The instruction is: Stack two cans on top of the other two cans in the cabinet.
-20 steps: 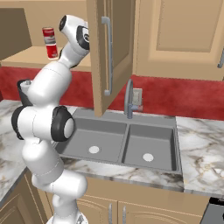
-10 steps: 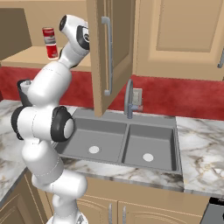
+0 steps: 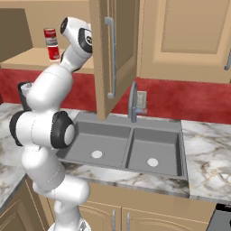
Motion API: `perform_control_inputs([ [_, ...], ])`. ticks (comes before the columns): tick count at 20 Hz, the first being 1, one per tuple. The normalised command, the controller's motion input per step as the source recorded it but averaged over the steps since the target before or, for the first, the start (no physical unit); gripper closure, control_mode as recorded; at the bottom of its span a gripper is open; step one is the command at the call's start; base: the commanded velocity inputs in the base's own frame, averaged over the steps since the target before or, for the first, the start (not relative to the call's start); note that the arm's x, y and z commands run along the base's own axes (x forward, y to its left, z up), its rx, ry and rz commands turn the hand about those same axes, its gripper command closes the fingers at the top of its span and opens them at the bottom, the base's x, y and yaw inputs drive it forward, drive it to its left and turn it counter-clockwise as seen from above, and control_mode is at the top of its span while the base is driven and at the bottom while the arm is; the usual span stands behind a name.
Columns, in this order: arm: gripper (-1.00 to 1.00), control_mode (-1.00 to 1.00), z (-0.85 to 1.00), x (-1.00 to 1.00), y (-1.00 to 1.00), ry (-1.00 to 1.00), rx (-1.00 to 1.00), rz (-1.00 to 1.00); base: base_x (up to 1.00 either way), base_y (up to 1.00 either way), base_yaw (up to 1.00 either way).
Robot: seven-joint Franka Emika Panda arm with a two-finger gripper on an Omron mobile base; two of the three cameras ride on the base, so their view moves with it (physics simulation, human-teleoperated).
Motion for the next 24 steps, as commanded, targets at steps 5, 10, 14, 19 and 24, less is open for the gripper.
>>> perform_control_inputs([
  [5, -1.0, -1.0, -0.15, -0.49, 0.17, -0.07, 0.0, 0.0, 0.0, 0.0, 0.0],
  [10, -1.0, -1.0, -0.2, -0.56, 0.39, -0.01, 0.02, 0.0, 0.0, 0.0, 0.0],
  [14, -1.0, -1.0, -0.03, -0.63, 0.49, 0.07, 0.03, 0.13, 0.0, 0.0, 0.0],
  [19, -1.0, -1.0, 0.0, -0.66, 0.52, 0.05, 0.01, 0.28, 0.0, 0.0, 0.0],
  [24, -1.0, -1.0, 0.0, -0.65, 0.49, 0.02, 0.0, 0.33, 0.0, 0.0, 0.0],
])
